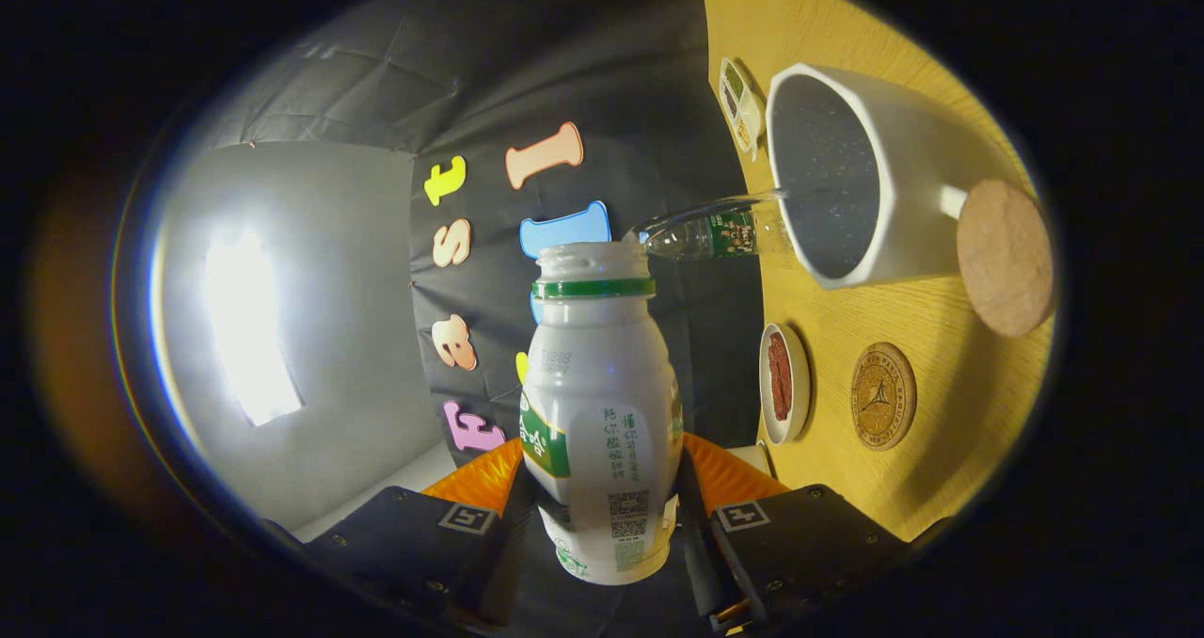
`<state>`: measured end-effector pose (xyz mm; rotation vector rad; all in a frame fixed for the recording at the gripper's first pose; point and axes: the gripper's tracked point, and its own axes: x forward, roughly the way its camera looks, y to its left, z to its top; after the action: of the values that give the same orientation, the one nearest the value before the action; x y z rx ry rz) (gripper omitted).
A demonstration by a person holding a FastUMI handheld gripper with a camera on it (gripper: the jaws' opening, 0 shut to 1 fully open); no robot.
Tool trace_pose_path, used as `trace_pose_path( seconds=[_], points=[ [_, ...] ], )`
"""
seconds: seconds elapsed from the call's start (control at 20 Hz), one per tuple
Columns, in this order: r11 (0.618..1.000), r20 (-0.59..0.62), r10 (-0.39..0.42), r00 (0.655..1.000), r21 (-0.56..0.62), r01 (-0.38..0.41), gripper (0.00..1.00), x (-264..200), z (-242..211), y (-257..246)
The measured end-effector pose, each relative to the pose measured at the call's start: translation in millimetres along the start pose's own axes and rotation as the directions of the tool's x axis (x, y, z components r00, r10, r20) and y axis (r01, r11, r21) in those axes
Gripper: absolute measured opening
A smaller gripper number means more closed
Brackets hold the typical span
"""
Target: Take the bottle from table, then pour the juice into the cup, finally place the bottle on the coaster
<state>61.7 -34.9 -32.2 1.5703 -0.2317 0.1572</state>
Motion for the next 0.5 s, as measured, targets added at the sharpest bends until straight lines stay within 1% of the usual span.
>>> trace_pose_path(
  seconds=[0.5],
  points=[
    [1.0, 0.004, 0.007, 1.0, 0.017, -0.007, 0.7, -1.1, -0.1, 2.8]
  ],
)
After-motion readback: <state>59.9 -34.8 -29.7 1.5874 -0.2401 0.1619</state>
